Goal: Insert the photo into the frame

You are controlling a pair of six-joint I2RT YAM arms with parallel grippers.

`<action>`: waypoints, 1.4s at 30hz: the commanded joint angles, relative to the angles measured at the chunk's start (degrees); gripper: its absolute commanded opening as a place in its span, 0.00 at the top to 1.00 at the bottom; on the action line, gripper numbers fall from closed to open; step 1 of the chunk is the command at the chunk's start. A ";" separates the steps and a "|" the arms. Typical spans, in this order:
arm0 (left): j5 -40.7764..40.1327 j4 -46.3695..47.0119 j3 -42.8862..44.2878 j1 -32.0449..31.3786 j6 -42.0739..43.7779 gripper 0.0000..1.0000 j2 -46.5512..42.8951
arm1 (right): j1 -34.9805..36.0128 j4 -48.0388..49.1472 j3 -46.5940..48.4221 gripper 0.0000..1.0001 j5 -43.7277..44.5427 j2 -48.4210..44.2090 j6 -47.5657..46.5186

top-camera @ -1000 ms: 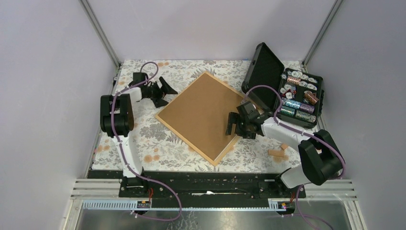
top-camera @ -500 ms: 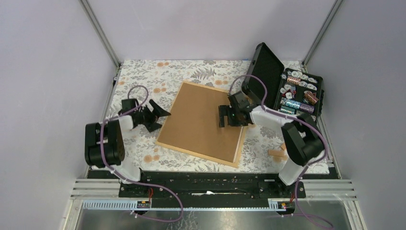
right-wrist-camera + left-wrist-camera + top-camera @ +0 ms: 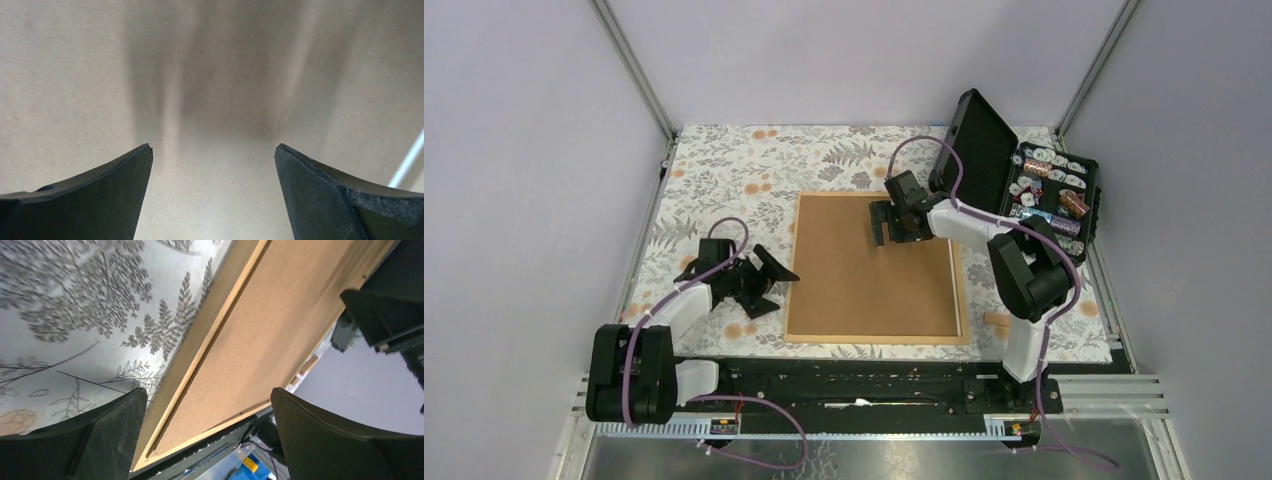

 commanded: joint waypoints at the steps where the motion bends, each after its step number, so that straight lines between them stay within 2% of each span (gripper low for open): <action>1: -5.86 -8.51 9.37 2.18 6.29 0.01 0.78 | 0.16 -8.58 2.38 0.00 5.87 -6.30 -0.01; 3: -5.28 -8.55 12.84 2.22 7.99 0.06 2.98 | -0.30 -9.58 0.00 0.00 6.31 -10.44 0.30; 6: -3.04 -6.33 15.81 1.91 9.40 0.24 5.18 | -2.71 -8.97 -5.79 0.00 3.63 -16.85 2.03; 9: -3.98 -5.58 18.00 -2.33 11.82 0.33 7.53 | -4.80 -7.11 -12.32 0.02 0.59 -21.37 3.00; 14: -8.19 -6.23 20.12 -6.88 15.11 0.33 12.07 | -11.26 -5.34 -21.01 0.08 -3.48 -24.98 5.50; 20: -12.17 -7.17 20.44 -9.61 16.25 0.33 13.27 | -15.83 -4.48 -23.61 0.17 -6.78 -23.56 3.54; 27: -11.70 -5.94 19.30 -10.37 15.39 0.34 14.28 | -16.30 -2.35 -24.11 0.28 -10.69 -21.39 3.86; 42: -10.68 -3.00 15.84 -13.95 12.98 0.38 15.89 | -16.30 -0.56 -25.88 0.35 -13.48 -18.81 3.67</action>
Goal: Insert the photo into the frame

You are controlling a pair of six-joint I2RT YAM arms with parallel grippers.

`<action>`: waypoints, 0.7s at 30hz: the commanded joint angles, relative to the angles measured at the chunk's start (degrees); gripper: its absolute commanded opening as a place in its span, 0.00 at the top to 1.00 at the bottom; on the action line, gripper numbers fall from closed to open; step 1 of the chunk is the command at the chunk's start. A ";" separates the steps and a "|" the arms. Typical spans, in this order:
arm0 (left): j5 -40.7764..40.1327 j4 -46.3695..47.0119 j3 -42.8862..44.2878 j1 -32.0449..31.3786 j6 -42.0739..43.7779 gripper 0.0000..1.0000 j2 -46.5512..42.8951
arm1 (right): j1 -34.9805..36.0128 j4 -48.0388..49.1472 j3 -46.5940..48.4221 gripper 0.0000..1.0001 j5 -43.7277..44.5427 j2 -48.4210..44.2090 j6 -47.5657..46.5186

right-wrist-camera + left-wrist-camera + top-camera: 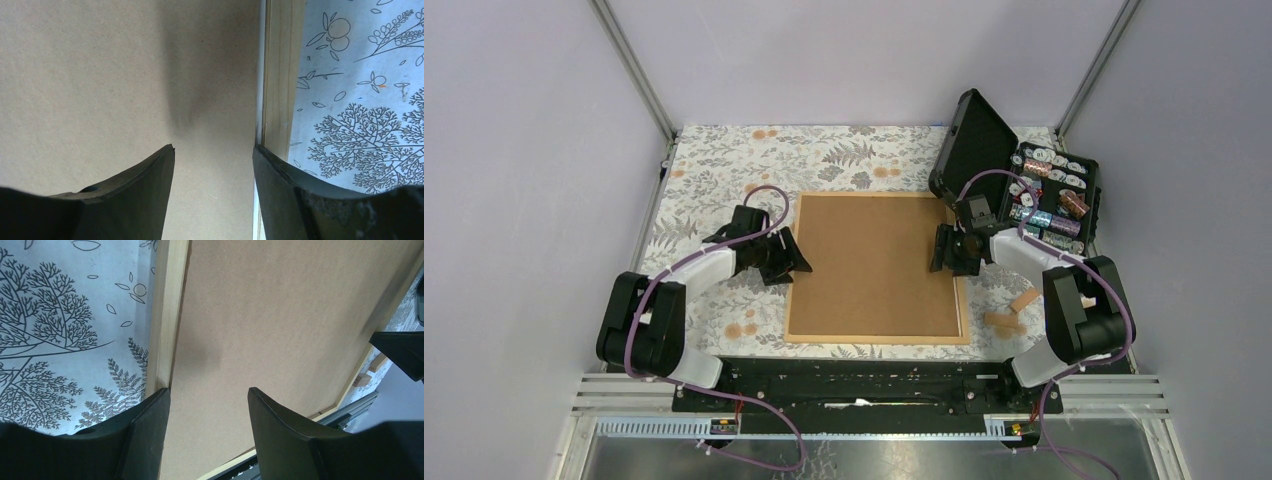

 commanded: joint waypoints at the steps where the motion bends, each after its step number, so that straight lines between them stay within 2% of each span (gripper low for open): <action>1: 0.64 1.90 -1.97 -2.41 -0.89 0.38 1.72 | -0.05 2.37 -1.90 0.35 -3.56 1.19 0.17; 5: 0.49 1.92 -1.53 -3.99 -1.61 0.39 3.07 | 0.01 2.85 -2.35 0.38 -5.77 1.61 0.97; 7: 0.03 1.81 -1.46 -4.17 -1.77 0.39 3.03 | -0.01 0.52 -1.38 0.36 -4.62 -0.63 0.75; 11: -1.84 0.20 -0.87 -4.17 -1.48 0.39 2.81 | -0.04 -7.90 3.34 0.25 5.18 -6.33 0.55; 13: -2.38 -0.32 -0.65 -4.09 -1.21 0.39 2.87 | -0.19 -9.44 3.74 0.23 9.34 -7.62 0.35; 18: -2.83 -0.90 -0.09 -4.06 -0.84 0.39 3.59 | -2.11 -9.50 1.95 0.24 10.45 -6.58 0.19; 21: -2.81 -0.85 -0.10 -4.08 -0.83 0.39 3.58 | -2.52 -5.86 0.17 0.24 7.96 -5.62 -0.10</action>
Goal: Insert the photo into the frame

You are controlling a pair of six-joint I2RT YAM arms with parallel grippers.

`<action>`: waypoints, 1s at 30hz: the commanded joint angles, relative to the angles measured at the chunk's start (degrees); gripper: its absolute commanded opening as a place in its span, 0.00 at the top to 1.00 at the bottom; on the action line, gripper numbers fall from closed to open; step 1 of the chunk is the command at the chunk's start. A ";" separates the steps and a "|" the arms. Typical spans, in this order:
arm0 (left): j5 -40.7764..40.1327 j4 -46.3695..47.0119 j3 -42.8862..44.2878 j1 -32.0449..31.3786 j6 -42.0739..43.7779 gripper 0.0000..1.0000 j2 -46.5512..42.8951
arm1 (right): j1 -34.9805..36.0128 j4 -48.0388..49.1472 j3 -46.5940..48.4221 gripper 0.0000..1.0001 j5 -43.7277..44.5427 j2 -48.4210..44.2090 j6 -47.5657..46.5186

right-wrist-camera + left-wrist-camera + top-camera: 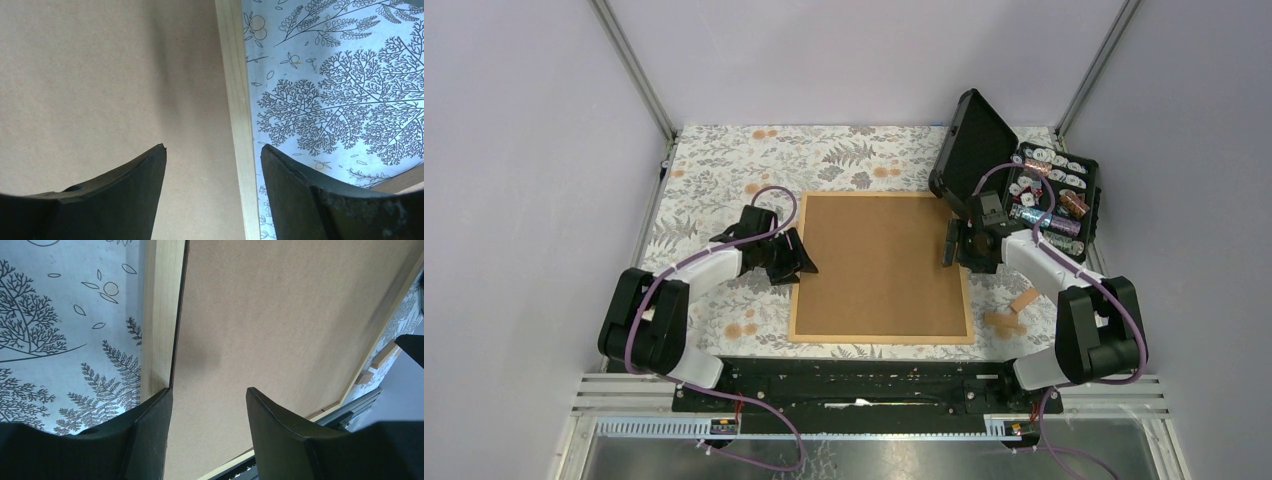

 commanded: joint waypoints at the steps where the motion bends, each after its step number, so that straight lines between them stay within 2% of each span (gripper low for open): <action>1: -1.37 -1.88 -0.52 -0.97 0.60 0.39 2.78 | -0.86 2.45 -1.81 0.24 -1.21 1.73 -0.53; 5: -1.44 -2.08 0.01 -1.21 1.03 0.40 4.06 | -0.86 8.50 -4.03 0.29 -7.62 5.85 -0.61; 7: -2.42 -1.83 0.02 -2.33 0.83 0.44 4.41 | -0.80 11.34 -5.04 0.32 -10.73 7.41 -0.20; 15: -3.95 3.84 -0.31 -12.30 -6.24 0.54 11.52 | -0.77 14.97 -7.11 0.35 -15.78 6.18 2.59; 22: -7.46 1.81 4.51 -19.42 -6.93 0.56 17.96 | 0.28 18.61 -9.14 0.36 -19.89 7.41 5.23; 24: -9.59 -1.04 7.35 -21.23 -6.52 0.54 20.33 | 0.28 19.80 -10.13 0.36 -20.72 7.54 6.11; 26: -11.70 -4.08 10.12 -22.54 -6.38 0.46 22.85 | 0.35 19.94 -10.15 0.36 -20.86 7.45 6.55; 28: -18.19 -8.62 12.50 -24.40 -5.93 0.36 23.39 | 0.32 18.94 -9.63 0.36 -20.31 6.84 6.16; 30: -22.66 -11.40 13.97 -25.91 -5.15 0.31 21.30 | 0.24 17.02 -8.69 0.35 -18.85 6.06 5.32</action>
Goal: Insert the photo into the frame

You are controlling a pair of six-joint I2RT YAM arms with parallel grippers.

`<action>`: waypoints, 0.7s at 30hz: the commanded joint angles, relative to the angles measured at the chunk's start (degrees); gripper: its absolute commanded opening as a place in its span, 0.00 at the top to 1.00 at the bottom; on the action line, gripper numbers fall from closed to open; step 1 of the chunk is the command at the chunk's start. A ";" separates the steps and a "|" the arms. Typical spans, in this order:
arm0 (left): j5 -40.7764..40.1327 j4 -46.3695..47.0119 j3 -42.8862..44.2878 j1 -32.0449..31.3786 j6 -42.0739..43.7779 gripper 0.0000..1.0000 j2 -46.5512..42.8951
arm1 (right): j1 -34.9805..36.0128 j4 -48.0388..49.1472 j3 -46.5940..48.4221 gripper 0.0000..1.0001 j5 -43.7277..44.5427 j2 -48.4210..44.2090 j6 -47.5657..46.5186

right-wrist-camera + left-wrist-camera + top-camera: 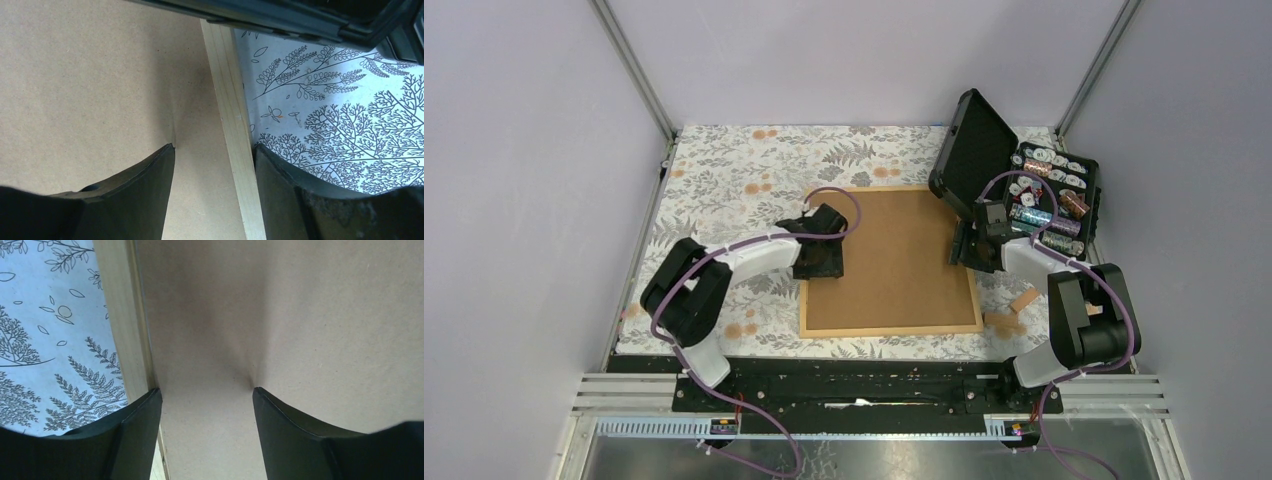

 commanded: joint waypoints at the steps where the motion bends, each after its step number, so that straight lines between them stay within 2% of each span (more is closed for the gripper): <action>1: 3.23 0.84 -1.70 -6.53 -3.95 0.29 6.04 | 3.47 -1.77 -0.72 0.35 -16.86 1.32 5.84; 5: 0.82 -4.83 3.40 -6.75 -0.10 0.19 0.74 | 3.49 -5.70 1.07 0.33 -12.07 -0.68 3.92; 9: 0.89 -10.84 9.87 -6.62 4.11 0.02 -2.71 | 3.50 -8.42 2.86 0.31 -9.41 -1.79 2.56; 13: 6.80 -12.69 11.43 -3.41 5.85 0.01 -6.73 | 3.50 -9.76 4.05 0.28 -8.73 -2.10 1.82; 17: 12.86 -12.07 9.37 4.71 7.81 0.01 -12.87 | 3.50 -9.87 4.32 0.26 -8.11 -1.44 1.00; 21: 16.04 -10.01 5.03 16.65 9.59 0.02 -16.96 | 3.40 -9.81 4.66 0.25 -8.05 -0.25 0.82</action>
